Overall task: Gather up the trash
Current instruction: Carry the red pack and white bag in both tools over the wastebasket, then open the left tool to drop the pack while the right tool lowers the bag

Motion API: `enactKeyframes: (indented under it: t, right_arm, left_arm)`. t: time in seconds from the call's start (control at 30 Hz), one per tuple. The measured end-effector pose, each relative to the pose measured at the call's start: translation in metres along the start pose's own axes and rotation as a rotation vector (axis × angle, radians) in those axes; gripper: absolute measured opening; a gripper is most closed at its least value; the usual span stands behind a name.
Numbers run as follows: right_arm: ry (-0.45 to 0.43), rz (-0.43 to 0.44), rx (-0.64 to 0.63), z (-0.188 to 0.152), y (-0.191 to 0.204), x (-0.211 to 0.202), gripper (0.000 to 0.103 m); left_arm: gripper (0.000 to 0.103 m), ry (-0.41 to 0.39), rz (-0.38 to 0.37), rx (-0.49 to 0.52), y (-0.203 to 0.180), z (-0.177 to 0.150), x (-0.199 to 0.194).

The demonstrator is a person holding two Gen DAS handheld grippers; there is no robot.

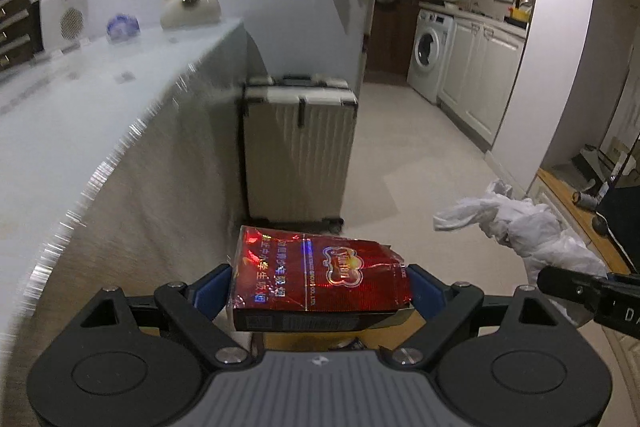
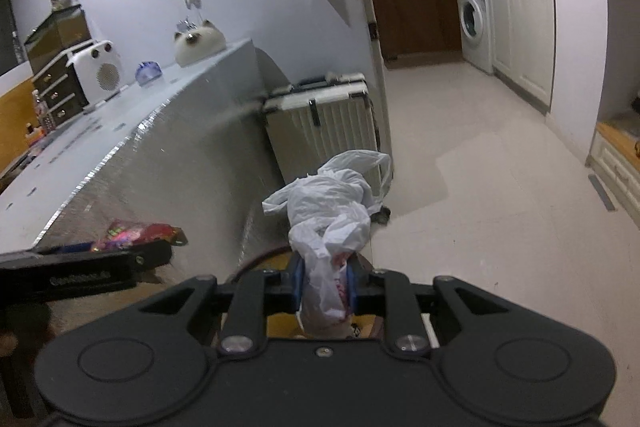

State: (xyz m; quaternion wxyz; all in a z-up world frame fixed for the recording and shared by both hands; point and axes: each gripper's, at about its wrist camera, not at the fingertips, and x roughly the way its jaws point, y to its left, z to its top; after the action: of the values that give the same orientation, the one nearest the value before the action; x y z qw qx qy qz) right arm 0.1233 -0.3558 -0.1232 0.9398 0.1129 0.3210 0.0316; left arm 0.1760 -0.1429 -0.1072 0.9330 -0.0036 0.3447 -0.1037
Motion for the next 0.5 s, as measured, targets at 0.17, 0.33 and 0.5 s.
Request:
enactKeyframes:
  t: [0.17,0.33,0.5]
  right_arm:
    - [0.060,0.004,0.023,-0.004,-0.010,0.028,0.022]
    - [0.112,0.019,0.039,-0.009,-0.014,0.053,0.022]
    - [0.151,0.033,0.071,-0.011,-0.017,0.075,0.022]
  left_arm:
    - [0.091,0.086,-0.003,0.027,-0.006,-0.016,0.054]
    - [0.091,0.134,-0.033,-0.006,0.000,-0.025,0.107]
    - [0.100,0.149,-0.104,-0.044,0.004,-0.025,0.151]
